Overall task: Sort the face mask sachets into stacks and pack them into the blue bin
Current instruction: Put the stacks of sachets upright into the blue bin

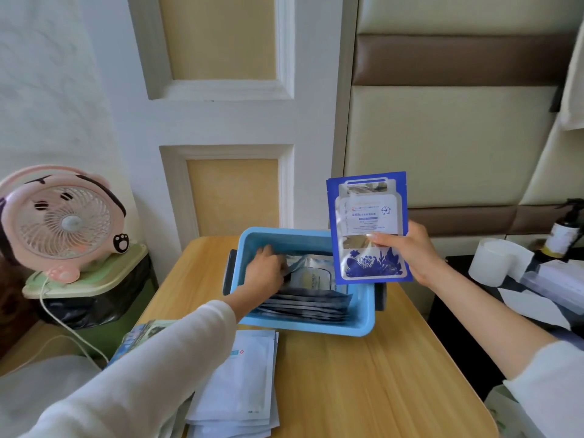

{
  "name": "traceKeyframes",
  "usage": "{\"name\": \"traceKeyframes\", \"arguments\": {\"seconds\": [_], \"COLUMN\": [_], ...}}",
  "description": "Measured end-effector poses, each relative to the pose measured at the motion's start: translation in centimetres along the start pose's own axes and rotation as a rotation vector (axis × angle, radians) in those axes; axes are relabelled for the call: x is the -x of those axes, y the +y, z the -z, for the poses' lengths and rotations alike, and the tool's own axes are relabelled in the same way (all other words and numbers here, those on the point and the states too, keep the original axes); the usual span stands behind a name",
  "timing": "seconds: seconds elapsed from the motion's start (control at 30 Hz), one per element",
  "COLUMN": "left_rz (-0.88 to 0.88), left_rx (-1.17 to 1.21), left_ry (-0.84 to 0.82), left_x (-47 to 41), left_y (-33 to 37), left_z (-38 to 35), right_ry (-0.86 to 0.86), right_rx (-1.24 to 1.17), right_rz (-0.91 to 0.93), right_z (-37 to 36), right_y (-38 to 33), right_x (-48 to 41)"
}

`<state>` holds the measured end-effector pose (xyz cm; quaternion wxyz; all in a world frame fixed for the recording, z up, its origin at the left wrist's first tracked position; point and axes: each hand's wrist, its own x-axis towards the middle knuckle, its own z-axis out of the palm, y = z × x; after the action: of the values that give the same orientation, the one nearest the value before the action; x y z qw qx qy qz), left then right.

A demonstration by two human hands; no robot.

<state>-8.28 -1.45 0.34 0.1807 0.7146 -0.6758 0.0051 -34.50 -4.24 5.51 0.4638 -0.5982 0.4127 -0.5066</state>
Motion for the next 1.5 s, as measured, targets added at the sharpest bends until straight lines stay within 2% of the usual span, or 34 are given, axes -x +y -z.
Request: {"name": "traceKeyframes", "arguments": {"seconds": [0.07, 0.17, 0.23, 0.3, 0.37, 0.4, 0.53, 0.63, 0.7, 0.8, 0.87, 0.97, 1.1, 1.13, 1.2, 1.3, 1.4, 1.47, 1.5], "left_rz": [-0.104, -0.276, -0.256, -0.167, -0.113, -0.083, 0.125, 0.209, 0.186, 0.065, 0.011, 0.083, 0.423, 0.446, 0.288, 0.006, -0.305, -0.434, -0.444], "left_rx": [-0.033, -0.132, -0.243, -0.383, -0.476, -0.451, -0.024, 0.172, 0.098, -0.206, -0.216, 0.026, 0.519, 0.623, 0.553, 0.11, -0.167, -0.385, -0.487], "left_ry": [-0.067, -0.29, -0.475, -0.552, -0.44, -0.372, -0.221, -0.155, -0.178, -0.214, -0.189, -0.15, -0.156, -0.156, -0.242, -0.248, -0.239, -0.298, -0.359], "left_x": [-0.3, -0.4, -0.1, 0.2, 0.5, 0.7, 0.9, -0.7, -1.5, -1.5, -1.3, -1.2, -2.0, -2.4, -2.8, -3.0, -2.8, -2.0, -1.7], "left_y": [-0.5, -1.4, -0.9, -0.2, 0.7, 1.1, 1.9, 0.5, -0.2, 0.0, 0.1, 0.5, 0.4, 0.0, -0.3, -0.6, -0.9, -1.0, -1.0], "left_z": [0.5, 1.9, 3.1, 3.6, 3.5, 3.1, 0.6, -1.1, -1.4, -1.4, -2.0, -2.2, -1.6, -1.5, -1.5, -1.3, 0.0, 1.8, 2.8], "right_ry": [-0.006, -0.013, -0.021, -0.03, -0.033, -0.034, -0.038, -0.044, -0.05, -0.04, -0.035, -0.031, -0.026, -0.022, -0.02, -0.022, -0.014, -0.014, -0.014], "right_rx": [0.009, 0.019, 0.018, 0.02, 0.021, 0.024, 0.039, 0.038, 0.041, 0.038, 0.033, 0.033, 0.021, 0.017, 0.022, 0.047, 0.061, 0.066, 0.067], "right_rz": [0.0, 0.003, 0.01, 0.015, 0.013, 0.013, 0.01, 0.007, 0.008, 0.009, 0.003, -0.011, -0.023, -0.027, -0.034, -0.035, -0.039, -0.04, -0.04], "right_z": [0.0, 0.0, -0.1, 0.0, 0.1, 0.1, 0.2, 0.1, -0.1, -0.1, -0.1, -0.1, -0.3, -0.4, -0.3, -0.3, -0.2, -0.3, -0.3], "right_y": [-0.1, -0.3, -0.5, -0.5, -0.5, -0.6, -0.6, -0.6, -0.7, -0.8, -0.7, -0.7, -0.8, -0.8, -0.9, -0.8, -0.8, -0.8, -0.8], "right_x": [0.0, 0.1, 0.3, 0.4, 0.5, 0.6, 0.6, 0.5, 0.5, 0.4, 0.4, 0.4, 0.3, 0.3, 0.2, 0.1, 0.0, -0.2, -0.3]}}
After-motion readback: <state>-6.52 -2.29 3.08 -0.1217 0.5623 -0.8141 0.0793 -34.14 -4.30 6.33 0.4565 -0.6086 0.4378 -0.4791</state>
